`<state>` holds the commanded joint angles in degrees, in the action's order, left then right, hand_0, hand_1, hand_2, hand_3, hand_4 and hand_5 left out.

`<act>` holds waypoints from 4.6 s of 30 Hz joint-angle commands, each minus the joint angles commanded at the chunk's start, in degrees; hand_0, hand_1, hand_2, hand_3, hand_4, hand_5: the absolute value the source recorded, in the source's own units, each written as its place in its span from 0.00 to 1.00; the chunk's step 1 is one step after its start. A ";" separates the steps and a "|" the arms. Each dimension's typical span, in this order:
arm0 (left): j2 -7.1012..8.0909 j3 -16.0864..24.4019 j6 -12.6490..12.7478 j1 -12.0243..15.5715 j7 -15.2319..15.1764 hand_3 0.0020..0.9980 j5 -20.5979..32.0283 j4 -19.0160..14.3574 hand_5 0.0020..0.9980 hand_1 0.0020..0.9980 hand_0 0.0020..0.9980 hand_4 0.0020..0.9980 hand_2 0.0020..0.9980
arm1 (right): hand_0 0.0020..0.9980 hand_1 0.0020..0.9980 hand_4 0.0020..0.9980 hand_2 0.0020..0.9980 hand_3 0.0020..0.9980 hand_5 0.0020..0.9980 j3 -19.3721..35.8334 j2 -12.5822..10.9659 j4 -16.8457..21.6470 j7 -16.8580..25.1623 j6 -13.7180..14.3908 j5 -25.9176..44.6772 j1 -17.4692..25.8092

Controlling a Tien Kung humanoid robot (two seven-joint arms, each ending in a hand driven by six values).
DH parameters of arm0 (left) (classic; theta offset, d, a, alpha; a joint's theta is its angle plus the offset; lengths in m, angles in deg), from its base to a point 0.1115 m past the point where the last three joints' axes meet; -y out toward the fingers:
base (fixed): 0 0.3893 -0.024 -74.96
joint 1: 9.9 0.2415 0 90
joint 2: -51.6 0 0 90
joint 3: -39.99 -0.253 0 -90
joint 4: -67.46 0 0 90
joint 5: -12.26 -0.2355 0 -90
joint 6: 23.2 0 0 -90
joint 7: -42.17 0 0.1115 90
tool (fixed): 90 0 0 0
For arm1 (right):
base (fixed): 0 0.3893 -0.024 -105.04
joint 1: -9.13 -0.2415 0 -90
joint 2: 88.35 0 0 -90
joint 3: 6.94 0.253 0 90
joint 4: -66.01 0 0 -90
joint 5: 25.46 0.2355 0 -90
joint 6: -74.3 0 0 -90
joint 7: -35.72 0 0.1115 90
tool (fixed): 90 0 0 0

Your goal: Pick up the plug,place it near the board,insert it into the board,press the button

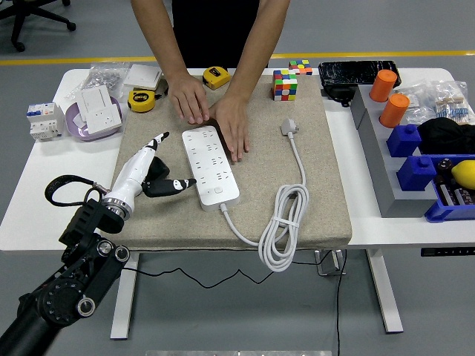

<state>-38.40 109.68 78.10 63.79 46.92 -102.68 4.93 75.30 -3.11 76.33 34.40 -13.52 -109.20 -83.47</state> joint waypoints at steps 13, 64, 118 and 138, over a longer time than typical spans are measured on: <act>0.00 -1.03 2.88 -0.91 -0.49 0.88 -4.06 4.79 0.06 0.94 0.87 1.00 0.89 | 1.00 0.92 1.00 0.87 0.85 0.91 0.19 0.00 0.00 0.01 -0.09 -0.17 0.01; 0.00 1.44 16.12 -4.66 -6.01 0.45 -7.45 15.05 0.20 0.37 0.39 0.84 0.37 | 1.00 0.91 1.00 0.86 0.84 0.91 0.22 -0.10 0.00 0.55 -0.33 -0.50 -0.11; 5.08 -9.67 -6.40 -17.72 -0.54 0.47 5.44 14.29 0.09 0.50 0.41 0.57 0.40 | 1.00 0.91 1.00 0.86 0.84 0.91 0.43 -0.51 0.00 0.58 -0.33 -0.02 -0.60; 6.38 -11.91 -6.80 -17.53 -0.67 0.48 6.40 14.42 0.08 0.51 0.42 0.58 0.41 | 1.00 0.91 1.00 0.86 0.84 0.91 0.63 -0.70 0.00 0.68 -0.33 -0.23 -0.74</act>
<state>-32.03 97.77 71.30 46.25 46.25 -96.28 19.34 75.92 -3.82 76.33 35.08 -13.85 -109.43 -84.21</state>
